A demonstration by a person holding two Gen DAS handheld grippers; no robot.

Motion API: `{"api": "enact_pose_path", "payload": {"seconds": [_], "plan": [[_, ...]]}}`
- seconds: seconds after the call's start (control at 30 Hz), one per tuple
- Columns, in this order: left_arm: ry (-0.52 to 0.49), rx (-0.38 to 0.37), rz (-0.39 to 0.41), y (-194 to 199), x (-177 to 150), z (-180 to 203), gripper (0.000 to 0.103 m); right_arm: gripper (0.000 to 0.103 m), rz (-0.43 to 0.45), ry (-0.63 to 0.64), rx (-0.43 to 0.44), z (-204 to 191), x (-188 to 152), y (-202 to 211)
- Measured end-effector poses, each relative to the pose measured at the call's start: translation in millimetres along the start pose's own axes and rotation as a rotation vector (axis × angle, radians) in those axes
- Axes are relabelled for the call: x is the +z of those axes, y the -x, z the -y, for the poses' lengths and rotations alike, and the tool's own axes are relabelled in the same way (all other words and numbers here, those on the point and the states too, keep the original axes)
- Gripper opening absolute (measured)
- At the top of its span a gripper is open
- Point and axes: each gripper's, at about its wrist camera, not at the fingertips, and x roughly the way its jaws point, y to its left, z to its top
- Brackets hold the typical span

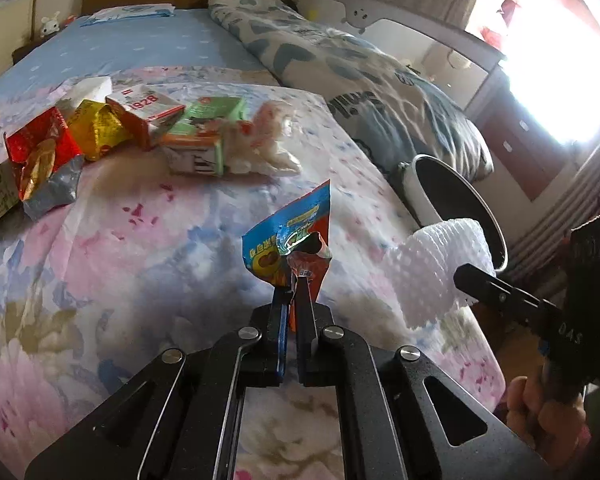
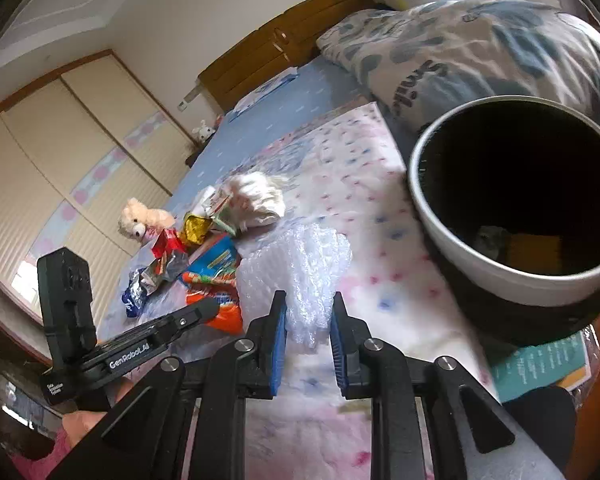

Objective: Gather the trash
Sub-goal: 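Carry the white foam net and blue wrapper over the trash bin with both tools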

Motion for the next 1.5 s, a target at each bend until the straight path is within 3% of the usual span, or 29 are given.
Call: {"api": "enact_pose_path", "payload": {"seconds": [0.63,1.5], "plan": [[-0.148,-0.079,-0.026,3.6,-4.9,83.2,0.002,0.02,0.121,-0.022,-0.075,32.5,4.9,64.2],[-0.242,-0.132,-0.062,-23.3,19.5,148.7,0.002,0.02,0.2,-0.061,-0.181,78.9,26.1,98.6]]}}
